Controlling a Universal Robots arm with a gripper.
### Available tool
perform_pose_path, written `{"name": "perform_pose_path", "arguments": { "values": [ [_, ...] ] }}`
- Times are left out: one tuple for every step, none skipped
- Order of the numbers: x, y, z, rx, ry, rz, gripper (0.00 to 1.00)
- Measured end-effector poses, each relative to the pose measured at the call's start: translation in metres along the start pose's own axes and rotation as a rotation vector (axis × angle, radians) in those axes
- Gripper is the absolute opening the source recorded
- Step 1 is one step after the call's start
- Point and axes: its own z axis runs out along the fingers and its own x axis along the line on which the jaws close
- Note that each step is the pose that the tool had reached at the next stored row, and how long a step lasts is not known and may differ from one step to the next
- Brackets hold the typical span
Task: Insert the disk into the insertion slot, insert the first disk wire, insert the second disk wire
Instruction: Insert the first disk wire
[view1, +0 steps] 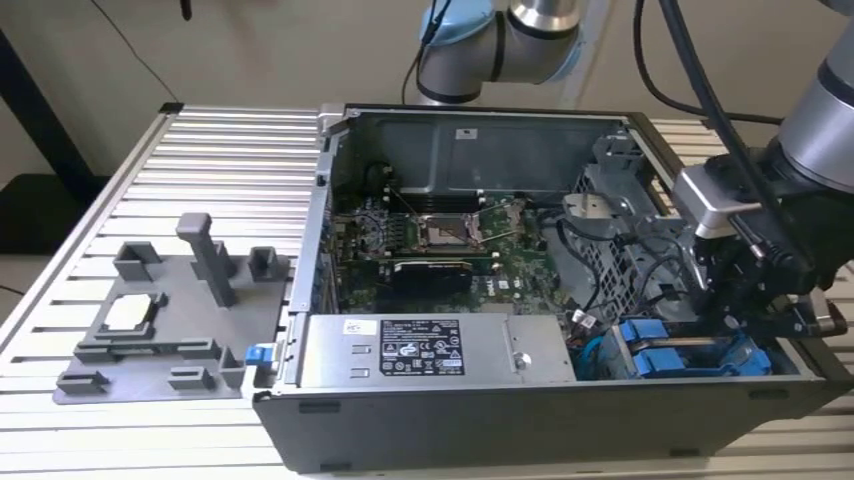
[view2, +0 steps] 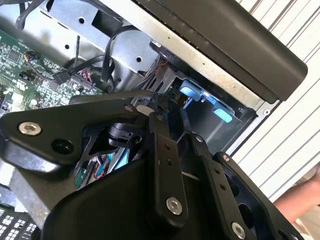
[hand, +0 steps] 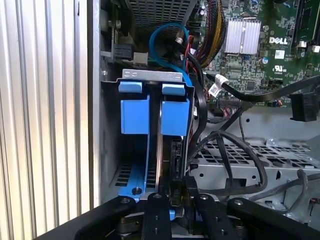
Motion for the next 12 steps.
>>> {"name": "perform_pose_path", "arguments": {
  "values": [
    [-0.0001, -0.0005, -0.0039, 0.0, 0.0007, 0.0, 0.27],
    [-0.0003, -0.001, -0.0076, 0.0, 0.0003, 0.0, 0.27],
    [-0.0004, -0.0015, -0.0112, 0.0, 0.0006, 0.0, 0.27],
    [-0.0005, -0.0019, -0.0145, 0.0, 0.0005, 0.0, 0.27],
    [-0.0007, -0.0024, -0.0187, 0.0, 0.0005, 0.0, 0.27],
    [-0.001, -0.0026, -0.0226, 0.0, 0.0006, 0.0, 0.27],
    [-0.0014, -0.0027, -0.0261, 0.0, 0.0005, 0.0, 0.27],
    [-0.0019, -0.0029, -0.0295, 0.0001, 0.0005, 0.0, 0.27],
    [-0.0025, -0.003, -0.0331, 0.0, 0.0006, 0.0, 0.27],
    [-0.0031, -0.0031, -0.0365, 0.0, 0.0005, 0.0, 0.27],
    [-0.0036, -0.0033, -0.0393, 0.0, 0.0006, 0.0, 0.27],
    [-0.0036, -0.0034, -0.0401, 0.0, 0.0006, 0.0, 0.27]
  ]
}}
